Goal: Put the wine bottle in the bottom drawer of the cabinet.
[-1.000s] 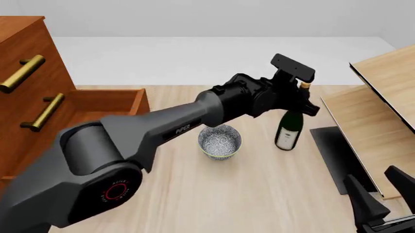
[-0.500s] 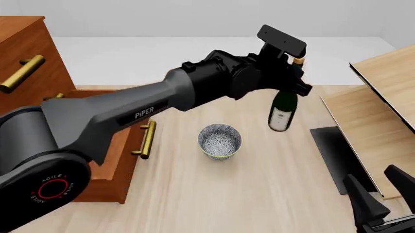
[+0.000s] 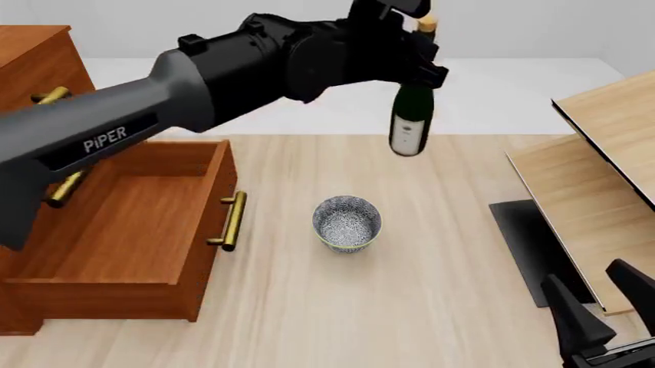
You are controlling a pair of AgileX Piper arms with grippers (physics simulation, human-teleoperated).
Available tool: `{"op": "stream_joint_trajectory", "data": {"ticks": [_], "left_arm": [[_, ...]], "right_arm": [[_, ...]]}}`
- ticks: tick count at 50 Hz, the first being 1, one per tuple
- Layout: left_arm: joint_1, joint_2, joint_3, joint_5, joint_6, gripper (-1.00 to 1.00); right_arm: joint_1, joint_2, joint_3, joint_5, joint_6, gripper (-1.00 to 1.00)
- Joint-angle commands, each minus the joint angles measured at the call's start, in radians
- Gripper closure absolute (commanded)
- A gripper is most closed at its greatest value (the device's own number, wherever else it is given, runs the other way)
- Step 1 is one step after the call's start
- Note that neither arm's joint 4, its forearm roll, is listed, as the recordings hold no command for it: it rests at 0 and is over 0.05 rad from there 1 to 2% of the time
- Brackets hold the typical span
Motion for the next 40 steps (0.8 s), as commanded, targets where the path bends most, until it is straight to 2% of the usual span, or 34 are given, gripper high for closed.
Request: {"op": "stream_joint_trajectory", "data": {"ticks": [1,24,26,40], "left_arm": [[0.06,-0.134,0.033,0.033,0.036,1.0],[0.179,-0.332,0.153,0.1,0.05,1.0],[0.195,-0.345,0.166,0.106,0.075,1.0],[0.264,-0.478,0.241,0.145,0.057,1.0]], "right_arm": [[0.003,0.0,-0.005,-0.002,-0.001,-1.0],[0.031,0.006,-0.003,-0.014,0.003,-1.0],[0.033,0.007,-0.003,-0.015,0.001,-1.0],[0.043,0.013,-0.003,-0.023,-0.001,-1.0]]}}
